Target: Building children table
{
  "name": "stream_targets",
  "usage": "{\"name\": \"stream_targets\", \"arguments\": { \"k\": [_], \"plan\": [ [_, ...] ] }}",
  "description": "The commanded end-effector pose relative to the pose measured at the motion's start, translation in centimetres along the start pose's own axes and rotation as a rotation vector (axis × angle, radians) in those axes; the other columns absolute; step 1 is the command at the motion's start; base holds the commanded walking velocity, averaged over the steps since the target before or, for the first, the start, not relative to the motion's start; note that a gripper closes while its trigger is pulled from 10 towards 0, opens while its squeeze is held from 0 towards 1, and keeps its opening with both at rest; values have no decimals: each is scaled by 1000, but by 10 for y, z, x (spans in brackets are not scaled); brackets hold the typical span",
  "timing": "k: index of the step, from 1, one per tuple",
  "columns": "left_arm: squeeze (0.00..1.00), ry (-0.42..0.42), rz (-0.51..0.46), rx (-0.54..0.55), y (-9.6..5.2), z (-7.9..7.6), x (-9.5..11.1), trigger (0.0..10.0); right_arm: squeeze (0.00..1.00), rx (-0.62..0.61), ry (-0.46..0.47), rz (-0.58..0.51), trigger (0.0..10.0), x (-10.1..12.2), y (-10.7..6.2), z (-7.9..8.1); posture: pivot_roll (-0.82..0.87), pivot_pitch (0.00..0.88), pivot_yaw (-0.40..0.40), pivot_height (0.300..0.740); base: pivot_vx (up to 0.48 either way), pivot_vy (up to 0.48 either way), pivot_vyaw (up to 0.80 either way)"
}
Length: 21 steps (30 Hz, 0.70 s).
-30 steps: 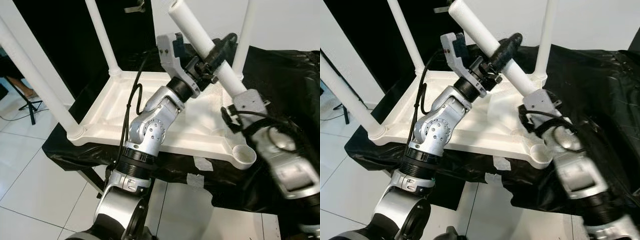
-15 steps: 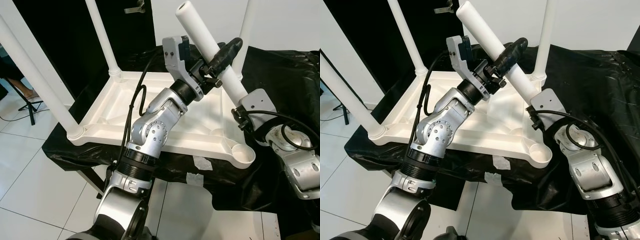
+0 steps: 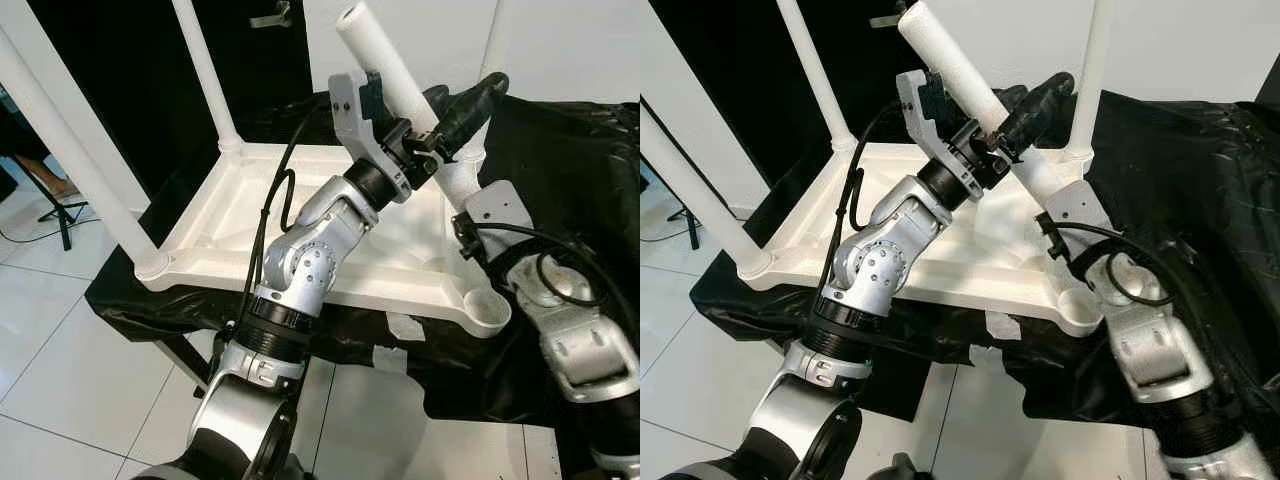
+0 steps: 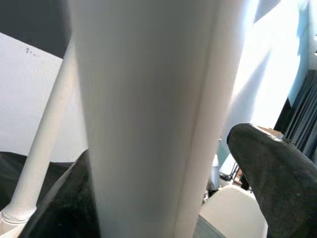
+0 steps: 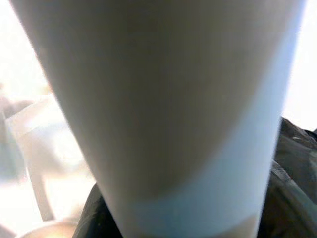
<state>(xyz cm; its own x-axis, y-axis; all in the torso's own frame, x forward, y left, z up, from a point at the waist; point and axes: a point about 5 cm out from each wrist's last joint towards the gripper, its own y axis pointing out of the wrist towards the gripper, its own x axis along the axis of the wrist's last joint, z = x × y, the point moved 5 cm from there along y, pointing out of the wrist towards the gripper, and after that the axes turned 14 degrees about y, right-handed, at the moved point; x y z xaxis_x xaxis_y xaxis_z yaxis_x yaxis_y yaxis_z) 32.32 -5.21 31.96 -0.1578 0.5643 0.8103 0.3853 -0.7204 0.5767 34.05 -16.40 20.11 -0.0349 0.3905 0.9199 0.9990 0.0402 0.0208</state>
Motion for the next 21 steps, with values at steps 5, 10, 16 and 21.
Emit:
{"name": "stream_targets", "arguments": {
  "k": [5, 10, 16, 21],
  "plan": [
    [0, -90, -52, -74, 15, -29, -3, 10000, 0, -225, 70, 20, 0, -15, -5, -12, 3, 0, 100, 740, 0, 0, 0],
    [0, -89, -50, -75, 15, -29, -3, 10000, 0, -243, 76, 17, 0, -16, -5, -11, 5, 0, 101, 740, 0, 0, 0],
    [0, -81, -58, -89, 13, -32, -2, 0, 0, -239, 49, -11, 0, -11, -1, -2, 10, 0, 96, 740, 0, 0, 0],
    [0, -84, -68, -100, 12, -34, -2, 0, 0, -247, 39, -33, 0, -4, 1, 2, 10, 0, 93, 740, 0, 0, 0]
  ]
}}
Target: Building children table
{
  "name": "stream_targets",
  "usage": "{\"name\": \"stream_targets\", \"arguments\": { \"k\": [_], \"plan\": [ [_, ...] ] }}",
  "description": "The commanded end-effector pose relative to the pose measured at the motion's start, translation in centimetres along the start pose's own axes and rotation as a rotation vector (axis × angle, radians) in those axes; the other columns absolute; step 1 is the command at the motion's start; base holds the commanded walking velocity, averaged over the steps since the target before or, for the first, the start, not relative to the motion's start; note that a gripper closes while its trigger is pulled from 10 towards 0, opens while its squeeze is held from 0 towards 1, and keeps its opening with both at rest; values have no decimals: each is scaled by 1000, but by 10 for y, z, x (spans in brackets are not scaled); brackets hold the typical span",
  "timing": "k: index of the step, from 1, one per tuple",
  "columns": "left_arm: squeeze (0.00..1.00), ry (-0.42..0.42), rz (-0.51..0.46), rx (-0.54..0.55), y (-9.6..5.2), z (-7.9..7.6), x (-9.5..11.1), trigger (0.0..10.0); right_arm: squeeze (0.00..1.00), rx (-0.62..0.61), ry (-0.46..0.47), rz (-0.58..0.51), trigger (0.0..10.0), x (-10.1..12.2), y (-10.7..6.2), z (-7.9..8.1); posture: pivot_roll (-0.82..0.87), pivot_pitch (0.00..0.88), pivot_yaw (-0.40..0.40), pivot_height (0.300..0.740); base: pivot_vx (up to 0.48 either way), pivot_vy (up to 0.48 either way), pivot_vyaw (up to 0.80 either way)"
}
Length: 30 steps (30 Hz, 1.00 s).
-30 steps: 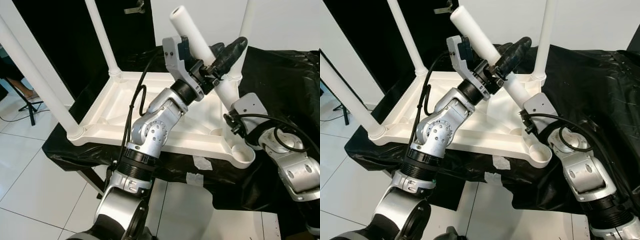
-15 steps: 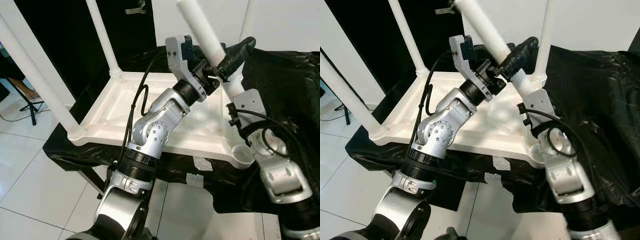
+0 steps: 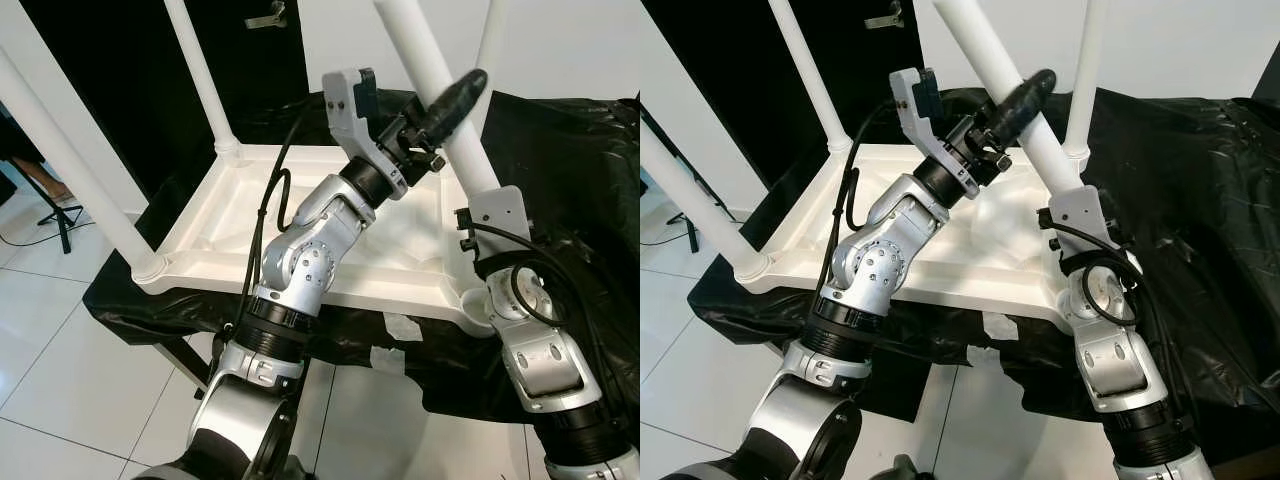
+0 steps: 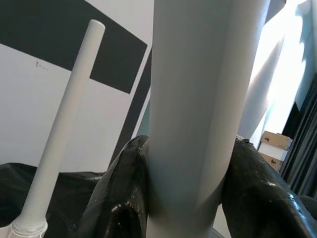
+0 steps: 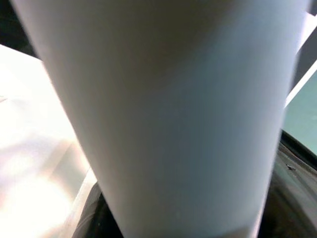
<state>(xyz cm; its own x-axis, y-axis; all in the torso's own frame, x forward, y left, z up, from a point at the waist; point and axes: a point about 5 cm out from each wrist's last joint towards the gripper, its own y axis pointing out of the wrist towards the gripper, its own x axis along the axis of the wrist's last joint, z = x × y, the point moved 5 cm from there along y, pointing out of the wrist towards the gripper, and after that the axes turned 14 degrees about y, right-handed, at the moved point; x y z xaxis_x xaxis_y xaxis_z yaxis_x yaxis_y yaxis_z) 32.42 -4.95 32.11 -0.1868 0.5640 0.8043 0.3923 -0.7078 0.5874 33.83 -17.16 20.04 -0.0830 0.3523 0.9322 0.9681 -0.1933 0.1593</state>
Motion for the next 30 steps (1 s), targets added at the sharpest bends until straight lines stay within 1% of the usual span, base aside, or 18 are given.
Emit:
{"name": "stream_targets", "arguments": {
  "k": [1, 2, 3, 4, 8, 10, 12, 22, 23, 24, 25, 26, 27, 28, 29, 30],
  "plan": [
    [0, -111, -55, -109, 12, -36, -4, 0, 0, 23, -7, 11, 0, -1, 1, 9, 10, 0, 93, 740, 0, 0, 0],
    [0, -112, -57, -111, 12, -37, -4, 0, 0, 17, -4, 10, 3137, -1, 1, 10, 9, 0, 92, 740, 0, 0, 0],
    [0, -112, -57, -111, 12, -37, -4, 0, 0, 17, -4, 10, 3137, -1, 1, 10, 9, 0, 92, 740, 0, 0, 0],
    [0, -113, -60, -115, 12, -37, -3, 0, 0, 25, -1, 9, 10000, 0, 1, 12, 7, 0, 93, 740, 0, 0, 0],
    [0, -115, -63, -124, 11, -38, -3, 0, 0, 65, 14, -7, 10000, 8, 1, 18, 1, 0, 96, 740, 0, 0, 0],
    [0, -115, -63, -124, 11, -38, -3, 0, 0, 65, 14, -7, 10000, 8, 1, 18, 1, 0, 96, 740, 0, 0, 0],
    [0, -117, -62, -128, 11, -40, -4, 0, 0, 99, 21, -12, 10000, 13, 1, 22, -2, 0, 95, 740, 0, 0, 0],
    [0, -118, -62, -129, 12, -40, -5, 0, 0, 106, 24, -15, 10000, 16, 1, 20, -3, 0, 91, 740, 0, 0, 0],
    [0, -117, -62, -129, 11, -40, -6, 0, 1000, 132, 33, -10, 10000, 16, 1, 21, -2, 0, 89, 740, 0, 0, 0],
    [0, -114, -61, -129, 11, -40, -6, 0, 0, 201, 66, 9, 10000, 18, -1, 25, 0, 0, 85, 740, 0, 0, 0],
    [0, -112, -59, -130, 11, -41, -7, 0, 0, 272, 87, 21, 10000, 20, -3, 28, 0, 0, 85, 740, 0, 0, 0],
    [0, -112, -59, -130, 11, -41, -7, 0, 0, 272, 87, 21, 10000, 20, -3, 28, 0, 0, 85, 740, 0, 0, 0],
    [0, -108, -57, -131, 11, -40, -8, 0, 0, 334, 95, 29, 10000, 22, -6, 31, 0, 0, 85, 740, 0, 0, 0],
    [0, -108, -57, -131, 11, -40, -8, 0, 0, 334, 95, 29, 10000, 22, -6, 31, 0, 0, 85, 740, 0, 0, 0],
    [0, -106, -55, -132, 11, -41, -8, 0, 0, 395, 92, 42, 10000, 23, -9, 30, -2, 0, 86, 740, 0, 0, 0],
    [0, -106, -55, -132, 11, -41, -8, 0, 0, 395, 92, 42, 10000, 23, -9, 30, -2, 0, 86, 740, 0, 0, 0]
  ]
}}
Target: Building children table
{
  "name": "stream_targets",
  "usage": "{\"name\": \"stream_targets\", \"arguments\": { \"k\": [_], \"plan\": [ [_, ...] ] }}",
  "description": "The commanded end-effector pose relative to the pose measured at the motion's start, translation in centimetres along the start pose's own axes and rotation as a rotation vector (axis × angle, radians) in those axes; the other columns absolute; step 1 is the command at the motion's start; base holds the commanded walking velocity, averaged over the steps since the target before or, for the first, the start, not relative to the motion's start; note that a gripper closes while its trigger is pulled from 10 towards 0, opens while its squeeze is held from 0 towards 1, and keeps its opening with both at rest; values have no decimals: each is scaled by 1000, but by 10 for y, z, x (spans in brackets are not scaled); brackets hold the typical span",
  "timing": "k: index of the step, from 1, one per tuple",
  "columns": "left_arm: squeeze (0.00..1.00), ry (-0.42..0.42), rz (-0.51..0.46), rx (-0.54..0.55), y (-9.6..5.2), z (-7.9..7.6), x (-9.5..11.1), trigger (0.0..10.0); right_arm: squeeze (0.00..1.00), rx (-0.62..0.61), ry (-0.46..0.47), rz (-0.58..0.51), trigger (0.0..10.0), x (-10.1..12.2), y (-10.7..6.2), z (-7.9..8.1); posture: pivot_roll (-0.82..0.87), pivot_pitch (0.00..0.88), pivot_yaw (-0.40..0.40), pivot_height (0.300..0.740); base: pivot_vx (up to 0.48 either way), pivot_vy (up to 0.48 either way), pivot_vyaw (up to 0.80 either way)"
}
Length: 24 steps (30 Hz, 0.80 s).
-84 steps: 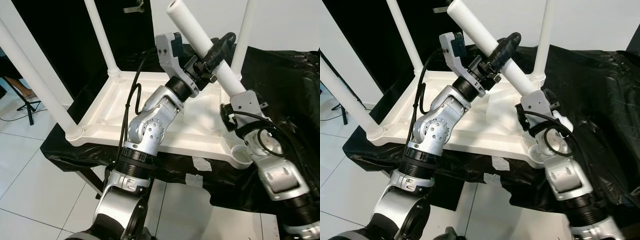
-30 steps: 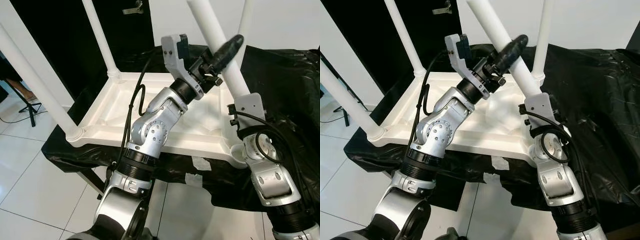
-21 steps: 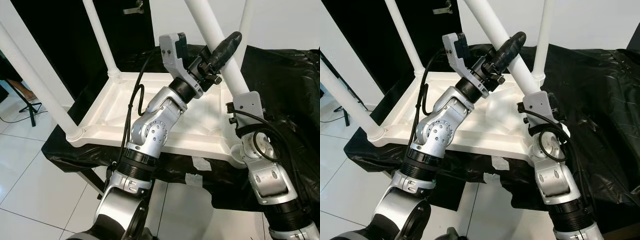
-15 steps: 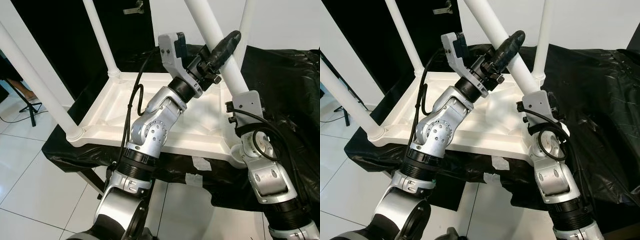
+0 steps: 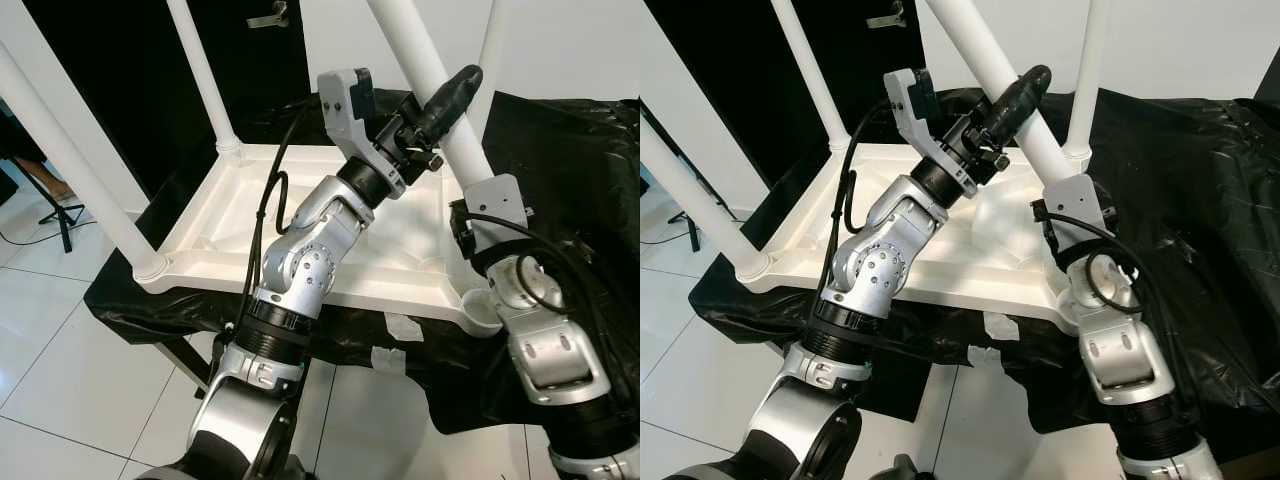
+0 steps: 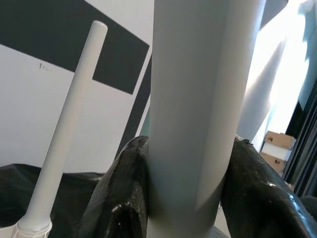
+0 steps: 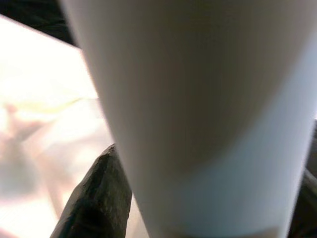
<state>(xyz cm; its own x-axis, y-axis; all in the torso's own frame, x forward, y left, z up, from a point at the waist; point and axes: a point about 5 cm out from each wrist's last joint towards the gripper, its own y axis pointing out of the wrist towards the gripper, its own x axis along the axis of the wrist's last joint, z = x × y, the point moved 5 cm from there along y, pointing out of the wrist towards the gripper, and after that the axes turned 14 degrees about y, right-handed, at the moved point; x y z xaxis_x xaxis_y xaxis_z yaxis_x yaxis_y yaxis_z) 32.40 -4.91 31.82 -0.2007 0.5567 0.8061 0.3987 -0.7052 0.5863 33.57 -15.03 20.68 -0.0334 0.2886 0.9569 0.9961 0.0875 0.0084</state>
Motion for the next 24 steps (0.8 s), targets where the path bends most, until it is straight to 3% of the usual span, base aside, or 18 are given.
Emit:
{"name": "stream_targets", "arguments": {
  "k": [1, 4, 7, 10, 11, 17, 24],
  "plan": [
    [0, -122, -56, -138, 13, -41, -6, 0, 0, 79, 23, -14, 10000, 8, 1, 14, -2, 0, 86, 740, 0, 0, 0],
    [0, -118, -53, -141, 12, -41, -7, 0, 0, 139, 6, 11, 10000, 7, -4, 11, -2, 0, 86, 740, 0, 0, 0],
    [0, -108, -47, -146, 12, -42, -8, 0, 0, 198, -56, 83, 10000, -1, -16, -8, -1, 0, 83, 740, 0, 0, 0],
    [0, -104, -46, -146, 12, -42, -8, 0, 0, 199, -73, 111, 10000, -5, -21, -15, 0, 0, 84, 740, 0, 0, 0],
    [0, -101, -45, -144, 11, -42, -8, 0, 0, 190, -82, 150, 10000, -14, -28, -21, -2, 0, 86, 740, 0, 0, 0],
    [0, -99, -43, -142, 10, -41, -8, 0, 0, 169, -83, 189, 10000, -24, -34, -24, -3, 0, 89, 740, 0, 0, 0],
    [0, -100, -41, -144, 10, -41, -7, 0, 0, 49, -74, 200, 10000, -41, -39, -33, -5, 0, 101, 740, 0, 0, 0]
  ]
}}
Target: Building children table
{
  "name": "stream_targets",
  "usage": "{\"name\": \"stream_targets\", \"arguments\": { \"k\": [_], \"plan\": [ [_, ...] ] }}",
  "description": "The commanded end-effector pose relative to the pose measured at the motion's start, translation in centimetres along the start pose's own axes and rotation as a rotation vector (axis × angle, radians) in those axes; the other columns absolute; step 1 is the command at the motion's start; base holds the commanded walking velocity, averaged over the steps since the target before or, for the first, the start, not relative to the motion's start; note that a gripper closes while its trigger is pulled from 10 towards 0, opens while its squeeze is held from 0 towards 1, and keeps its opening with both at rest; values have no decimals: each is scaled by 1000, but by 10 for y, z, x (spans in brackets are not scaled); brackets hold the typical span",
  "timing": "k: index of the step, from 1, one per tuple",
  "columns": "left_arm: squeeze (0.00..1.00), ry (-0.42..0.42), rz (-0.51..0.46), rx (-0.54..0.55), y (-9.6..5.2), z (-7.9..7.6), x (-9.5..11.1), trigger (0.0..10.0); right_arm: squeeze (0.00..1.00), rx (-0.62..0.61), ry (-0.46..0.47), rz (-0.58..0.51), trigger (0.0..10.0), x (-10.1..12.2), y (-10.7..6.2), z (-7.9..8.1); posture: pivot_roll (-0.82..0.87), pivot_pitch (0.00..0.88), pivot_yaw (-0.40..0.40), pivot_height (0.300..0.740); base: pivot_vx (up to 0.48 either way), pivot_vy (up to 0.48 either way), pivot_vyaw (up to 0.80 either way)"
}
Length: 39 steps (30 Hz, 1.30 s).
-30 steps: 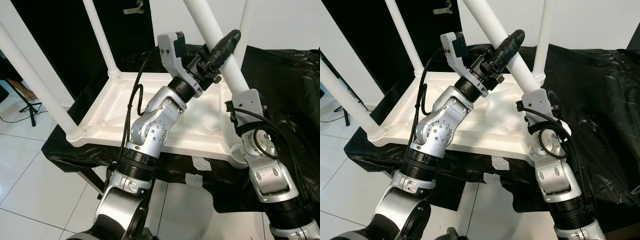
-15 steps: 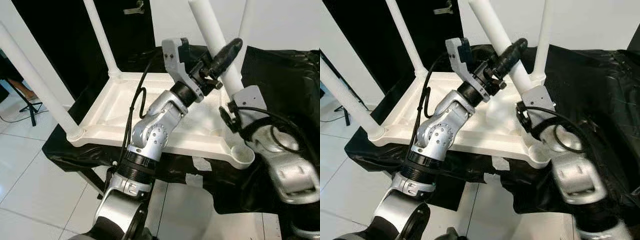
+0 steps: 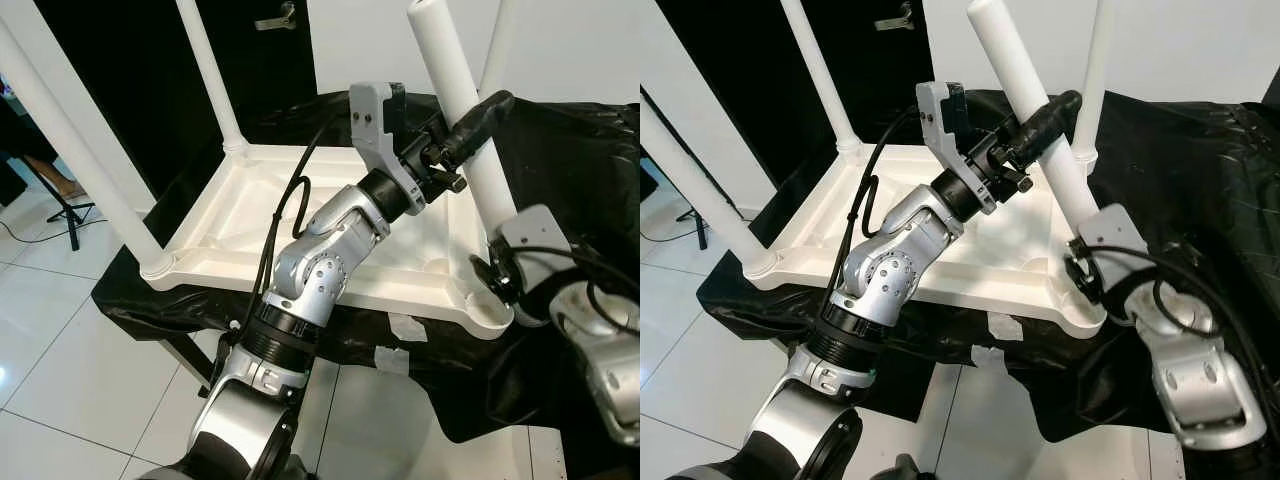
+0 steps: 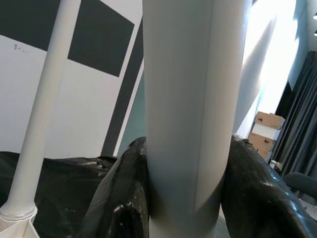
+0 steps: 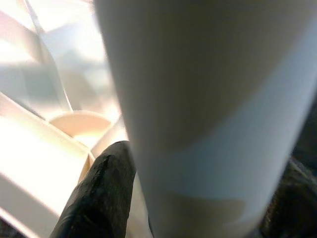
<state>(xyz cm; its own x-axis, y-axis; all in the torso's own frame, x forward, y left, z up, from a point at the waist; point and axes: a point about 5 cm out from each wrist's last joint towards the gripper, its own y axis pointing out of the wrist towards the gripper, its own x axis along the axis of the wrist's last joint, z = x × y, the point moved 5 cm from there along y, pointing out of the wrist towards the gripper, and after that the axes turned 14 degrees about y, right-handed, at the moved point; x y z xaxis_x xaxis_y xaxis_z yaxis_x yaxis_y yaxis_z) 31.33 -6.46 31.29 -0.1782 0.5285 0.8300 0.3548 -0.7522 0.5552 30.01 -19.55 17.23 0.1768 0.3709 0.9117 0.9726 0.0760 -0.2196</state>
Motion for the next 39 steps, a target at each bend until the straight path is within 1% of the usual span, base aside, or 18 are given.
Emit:
{"name": "stream_targets", "arguments": {
  "k": [1, 2, 4, 5, 6, 7, 8, 11, 12, 17, 18, 19, 20, 26, 27, 28, 33, 39],
  "plan": [
    [0, -88, -85, -91, 8, -25, 3, 0, 0, -16, -8, -14, 9961, 3, -1, -2, -5, 0, 103, 740, 0, 0, 0],
    [0, -87, -83, -92, 8, -25, 3, 0, 0, -12, -9, -6, 8745, 2, -3, -1, -6, 0, 107, 740, 0, 0, 0],
    [0, -87, -82, -93, 7, -25, 3, 0, 0, -8, -8, -1, 8745, 1, -4, 0, -6, 0, 107, 740, 0, 0, 0],
    [0, -86, -81, -94, 7, -25, 3, 0, 0, -8, -16, 4, 9647, 0, -5, -1, -8, 0, 110, 740, 0, 0, 0],
    [0, -86, -80, -95, 8, -25, 3, 0, 0, -9, -26, 6, 7686, 0, -6, -1, -8, 0, 111, 740, 0, 0, 0],
    [0, -86, -80, -95, 8, -25, 3, 0, 0, -9, -26, 6, 7686, 0, -6, -1, -8, 0, 111, 740, 0, 0, 0],
    [0, -86, -79, -95, 8, -25, 3, 0, 0, -13, -37, 5, 3490, 0, -6, -2, -8, 0, 112, 740, 0, 0, 0],
    [0, -87, -78, -96, 8, -25, 3, 0, 0, -16, -44, 3, 3490, 0, -7, -3, -8, 0, 112, 740, 0, 0, 0],
    [0, -86, -75, -100, 8, -26, 2, 0, 0, -10, -60, -13, 0, 4, -7, -1, -7, 0, 114, 740, 0, 0, 0],
    [0, -83, -70, -102, 9, -26, 2, 0, 0, -18, -69, -28, 0, 10, -6, -2, -4, 0, 113, 740, 0, 0, 0],
    [714, -89, -67, -100, 9, -25, 1, 10000, 0, -27, -68, -33, 0, 12, -5, -3, -3, 0, 112, 740, 0, 0, 0],
    [714, -89, -67, -100, 9, -25, 1, 10000, 0, -27, -68, -33, 0, 12, -5, -3, -3, 0, 112, 740, 0, 0, 0],
    [1000, -93, -67, -99, 9, -25, 1, 10000, 0, -34, -66, -37, 0, 13, -3, -4, -3, 0, 111, 740, 0, 0, 0],
    [1000, -123, -92, -136, 7, -30, 8, 10000, 0, -75, -52, -57, 0, 19, -1, -10, -2, 0, 110, 740, 0, 0, 0],
    [0, -146, -98, -188, 3, -36, 9, 10000, 0, -93, -48, -63, 0, 20, 0, -12, -2, 0, 109, 740, 0, 0, 0],
    [0, -146, -98, -188, 3, -36, 9, 10000, 0, -93, -48, -63, 0, 20, 0, -12, -2, 0, 109, 740, 0, 0, 0],
    [0, -178, -92, -409, -27, -58, 11, 10000, 0, -153, -27, -67, 0, 19, 3, -21, 2, 0, 108, 740, 0, 0, 0],
    [0, -182, -122, -465, -43, -59, 15, 10000, 0, -220, 1, -20, 0, 3, 6, -31, 6, 0, 108, 740, 0, 0, 0]
  ]
}}
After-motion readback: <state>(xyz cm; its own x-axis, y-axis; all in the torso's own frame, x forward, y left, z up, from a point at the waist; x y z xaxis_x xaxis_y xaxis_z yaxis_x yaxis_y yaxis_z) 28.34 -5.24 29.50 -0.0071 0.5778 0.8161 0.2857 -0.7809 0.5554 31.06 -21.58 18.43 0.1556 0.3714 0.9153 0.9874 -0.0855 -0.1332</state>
